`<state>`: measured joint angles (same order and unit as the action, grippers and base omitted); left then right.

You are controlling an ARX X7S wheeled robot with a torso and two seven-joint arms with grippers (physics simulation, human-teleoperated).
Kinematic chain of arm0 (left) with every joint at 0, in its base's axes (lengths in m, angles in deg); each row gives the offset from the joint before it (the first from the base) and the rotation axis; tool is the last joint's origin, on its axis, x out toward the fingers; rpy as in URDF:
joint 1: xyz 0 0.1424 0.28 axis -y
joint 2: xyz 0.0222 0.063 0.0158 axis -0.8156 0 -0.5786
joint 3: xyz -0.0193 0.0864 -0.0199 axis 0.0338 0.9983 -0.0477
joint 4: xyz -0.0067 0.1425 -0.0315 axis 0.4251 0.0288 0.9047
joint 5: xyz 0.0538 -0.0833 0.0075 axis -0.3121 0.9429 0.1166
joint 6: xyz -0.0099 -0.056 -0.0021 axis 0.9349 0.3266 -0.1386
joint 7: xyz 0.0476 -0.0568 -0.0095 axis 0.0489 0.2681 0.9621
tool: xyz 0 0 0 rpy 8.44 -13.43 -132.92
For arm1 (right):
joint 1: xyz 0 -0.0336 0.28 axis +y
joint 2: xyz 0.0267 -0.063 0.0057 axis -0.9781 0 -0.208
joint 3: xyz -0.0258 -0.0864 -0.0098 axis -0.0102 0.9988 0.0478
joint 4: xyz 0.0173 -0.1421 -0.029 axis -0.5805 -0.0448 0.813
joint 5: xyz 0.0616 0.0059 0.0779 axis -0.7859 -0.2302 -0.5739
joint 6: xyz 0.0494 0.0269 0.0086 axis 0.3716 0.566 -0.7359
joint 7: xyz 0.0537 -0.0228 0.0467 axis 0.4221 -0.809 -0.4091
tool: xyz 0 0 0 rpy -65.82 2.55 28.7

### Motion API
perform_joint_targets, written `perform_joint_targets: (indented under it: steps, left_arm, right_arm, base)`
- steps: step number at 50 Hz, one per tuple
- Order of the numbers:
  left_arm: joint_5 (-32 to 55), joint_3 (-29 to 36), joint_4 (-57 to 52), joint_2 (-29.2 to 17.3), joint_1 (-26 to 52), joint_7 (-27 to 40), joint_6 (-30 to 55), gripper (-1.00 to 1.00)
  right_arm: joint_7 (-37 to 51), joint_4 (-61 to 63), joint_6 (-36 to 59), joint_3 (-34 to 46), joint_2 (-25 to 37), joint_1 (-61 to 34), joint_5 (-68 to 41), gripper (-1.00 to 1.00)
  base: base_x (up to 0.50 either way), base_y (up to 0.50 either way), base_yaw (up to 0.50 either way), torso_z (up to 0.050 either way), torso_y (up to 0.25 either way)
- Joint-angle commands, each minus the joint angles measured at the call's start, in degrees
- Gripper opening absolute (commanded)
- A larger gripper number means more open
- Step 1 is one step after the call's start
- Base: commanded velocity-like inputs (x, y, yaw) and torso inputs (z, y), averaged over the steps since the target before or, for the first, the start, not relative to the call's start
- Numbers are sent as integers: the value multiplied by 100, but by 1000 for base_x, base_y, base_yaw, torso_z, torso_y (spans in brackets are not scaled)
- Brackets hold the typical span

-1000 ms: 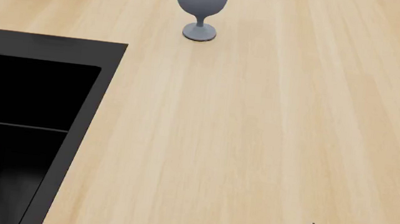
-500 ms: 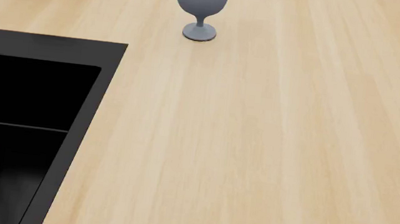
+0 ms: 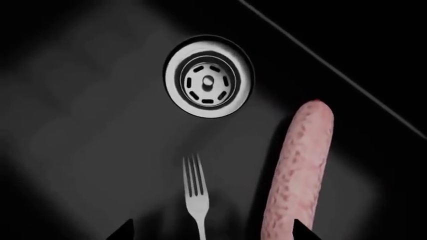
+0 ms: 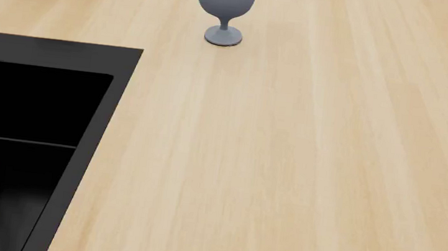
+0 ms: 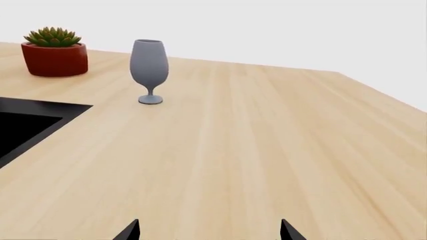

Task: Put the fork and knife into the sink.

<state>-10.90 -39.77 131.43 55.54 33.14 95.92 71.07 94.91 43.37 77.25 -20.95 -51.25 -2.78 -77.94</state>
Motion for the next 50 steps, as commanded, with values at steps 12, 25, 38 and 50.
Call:
perform_joint_targets:
  steps: [12, 25, 38, 50]
  left_arm:
    - [737, -793, -2474, -384, -706, 1158, 597, 100]
    - [2167, -1677, -5496, -838, -1286, 2489, 1224, 100]
    - [3537, -2291, -7573, -1007, -1296, 3176, 1346, 100]
    - [4197, -2457, -8210, -1040, -1456, 3571, 1259, 100]
  right_arm:
    - [-297, 13, -41, -330, -147, 72, 96, 100]
    - [-1065, 100, 380, -947, -495, 129, 405, 100]
    - [-1344, 129, 442, -1210, -584, 156, 493, 100]
    - [-1490, 147, 498, -1396, -665, 197, 546, 100]
  base:
    - [0, 0, 0, 0, 0]
    - [0, 0, 0, 0, 0]
    - [0, 0, 0, 0, 0]
    - [0, 0, 0, 0, 0]
